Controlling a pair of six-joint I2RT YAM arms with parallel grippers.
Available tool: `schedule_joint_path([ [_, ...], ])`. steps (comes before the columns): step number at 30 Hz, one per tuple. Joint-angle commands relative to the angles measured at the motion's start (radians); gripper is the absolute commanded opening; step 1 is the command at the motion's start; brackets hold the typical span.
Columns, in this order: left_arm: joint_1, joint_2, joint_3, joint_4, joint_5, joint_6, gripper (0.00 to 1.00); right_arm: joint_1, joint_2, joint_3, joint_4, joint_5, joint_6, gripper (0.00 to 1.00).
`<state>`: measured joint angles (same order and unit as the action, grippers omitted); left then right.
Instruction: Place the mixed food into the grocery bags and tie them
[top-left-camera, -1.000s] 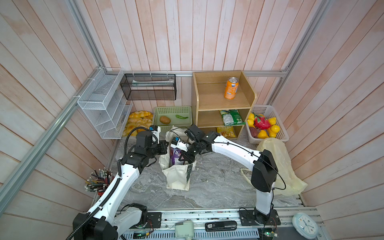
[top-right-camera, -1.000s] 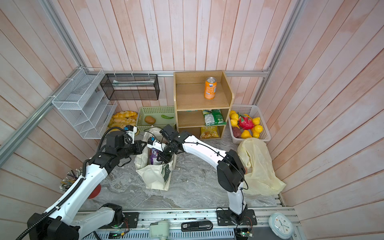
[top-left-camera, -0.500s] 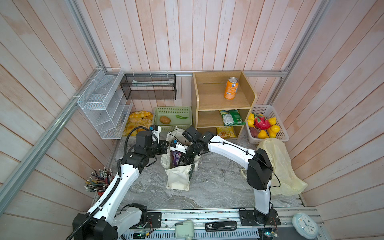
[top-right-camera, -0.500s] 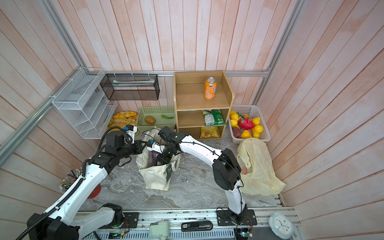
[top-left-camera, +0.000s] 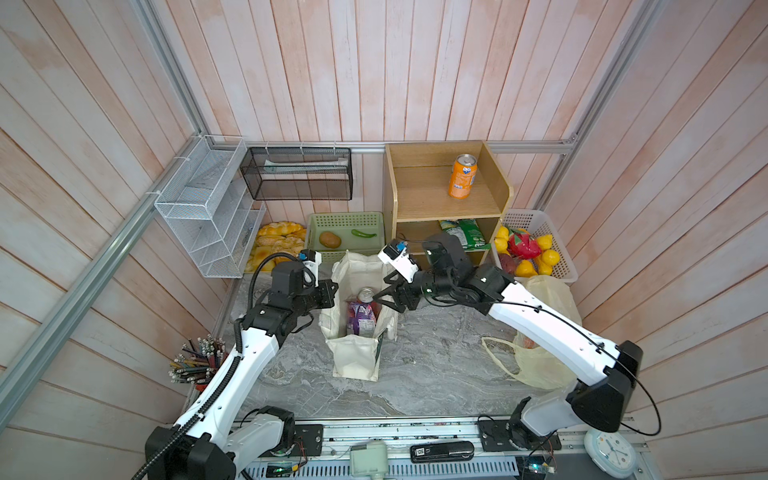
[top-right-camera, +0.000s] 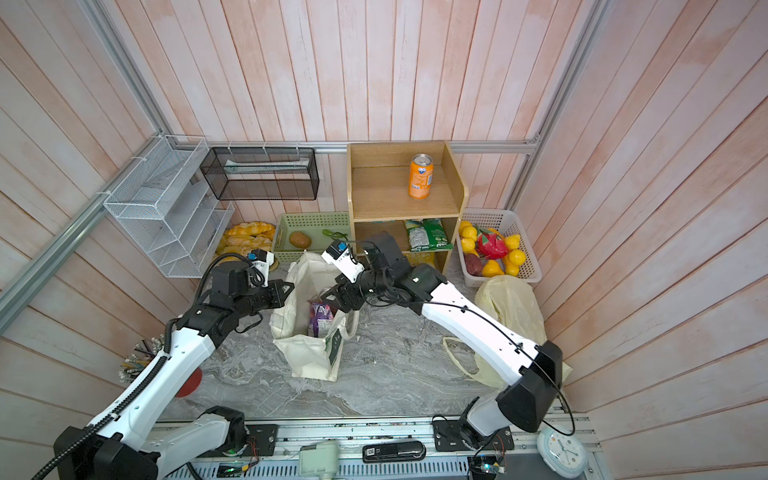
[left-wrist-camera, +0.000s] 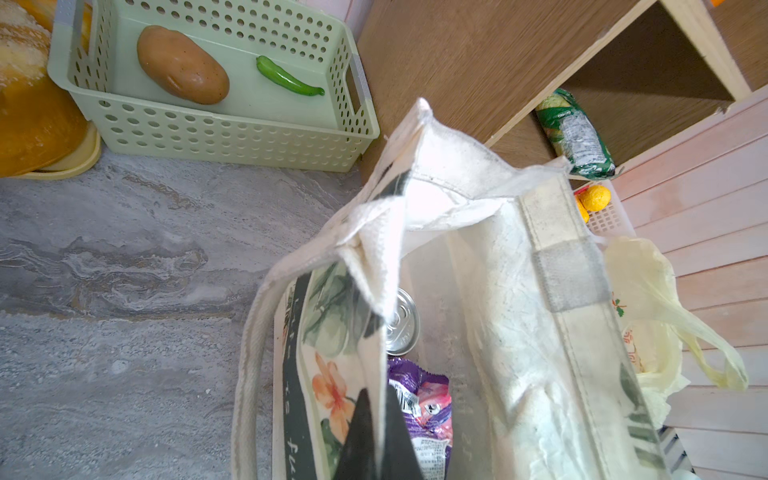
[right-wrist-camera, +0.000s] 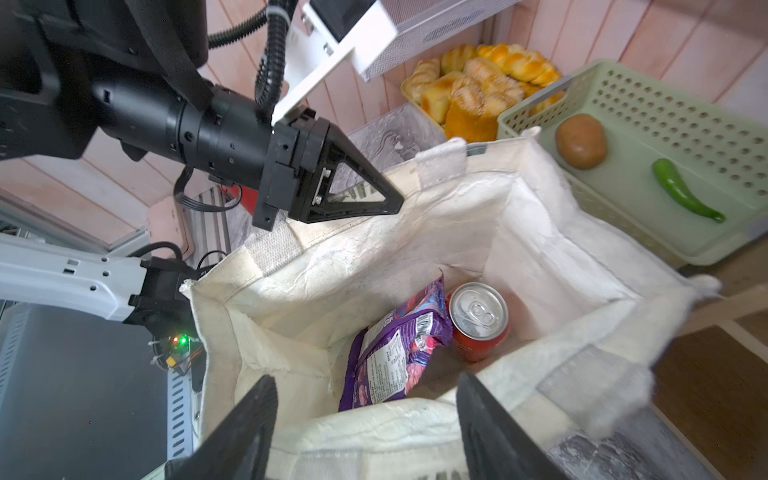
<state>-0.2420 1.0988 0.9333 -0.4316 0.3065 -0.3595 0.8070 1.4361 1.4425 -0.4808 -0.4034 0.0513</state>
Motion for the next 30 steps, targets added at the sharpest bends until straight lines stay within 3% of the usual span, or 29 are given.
schedule_joint_path([
  [1,0.003,0.007,0.033,0.003,0.006,0.011,0.00,-0.026,-0.040,-0.086,0.094,0.116,0.175,0.72],
  [12,0.003,0.021,0.035,0.002,0.011,0.011,0.00,-0.033,0.039,-0.199,0.222,0.154,0.346,0.71],
  [14,0.003,0.020,0.036,0.000,0.014,0.011,0.00,-0.034,0.072,-0.182,0.237,0.129,0.346,0.57],
  [17,0.005,0.018,0.056,-0.022,-0.017,0.016,0.00,-0.033,0.113,-0.126,0.247,0.050,0.341,0.03],
  [18,0.013,0.015,0.072,-0.038,-0.051,0.023,0.00,-0.029,0.121,-0.106,0.255,0.029,0.346,0.00],
  [30,0.288,0.062,0.199,-0.078,-0.024,0.095,0.00,0.030,0.276,0.104,0.400,-0.027,0.450,0.00],
])
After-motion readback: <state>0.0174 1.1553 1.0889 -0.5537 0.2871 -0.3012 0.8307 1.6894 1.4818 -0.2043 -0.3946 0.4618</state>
